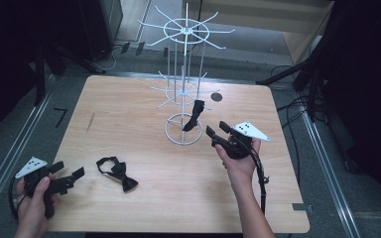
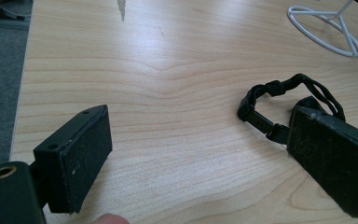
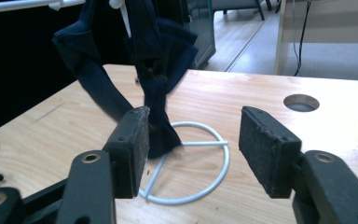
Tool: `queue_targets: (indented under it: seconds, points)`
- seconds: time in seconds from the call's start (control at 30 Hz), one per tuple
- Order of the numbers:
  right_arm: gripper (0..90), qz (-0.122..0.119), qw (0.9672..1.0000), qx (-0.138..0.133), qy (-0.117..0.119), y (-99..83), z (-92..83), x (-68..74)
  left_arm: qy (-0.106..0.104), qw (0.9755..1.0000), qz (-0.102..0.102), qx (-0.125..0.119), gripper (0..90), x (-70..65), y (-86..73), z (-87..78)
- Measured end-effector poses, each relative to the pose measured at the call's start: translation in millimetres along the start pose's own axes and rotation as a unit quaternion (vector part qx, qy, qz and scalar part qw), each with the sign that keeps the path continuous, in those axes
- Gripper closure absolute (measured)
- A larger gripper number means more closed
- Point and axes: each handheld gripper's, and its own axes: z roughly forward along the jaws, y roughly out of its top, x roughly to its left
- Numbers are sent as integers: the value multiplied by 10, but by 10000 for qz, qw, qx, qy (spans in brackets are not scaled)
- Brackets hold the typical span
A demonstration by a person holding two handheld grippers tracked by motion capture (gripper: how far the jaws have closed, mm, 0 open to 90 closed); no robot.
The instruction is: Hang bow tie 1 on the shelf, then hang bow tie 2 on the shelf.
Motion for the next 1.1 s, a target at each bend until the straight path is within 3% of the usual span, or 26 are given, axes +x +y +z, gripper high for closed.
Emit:
queue_targets:
  seconds: [0.3, 0.57, 1.1]
  points:
    - [415, -197, 9995, 250, 32, -58, -3, 110, 6, 10000, -1, 3, 71, -1, -2, -2]
    - [469, -358, 9980, 450, 266, -119, 8, 310, 1, 10000, 5, -8, 71, -5, -4, -5]
    - [481, -417, 9950, 758, 501, -317, 105, 525, 7, 10000, -9, 0, 71, -9, -3, 0]
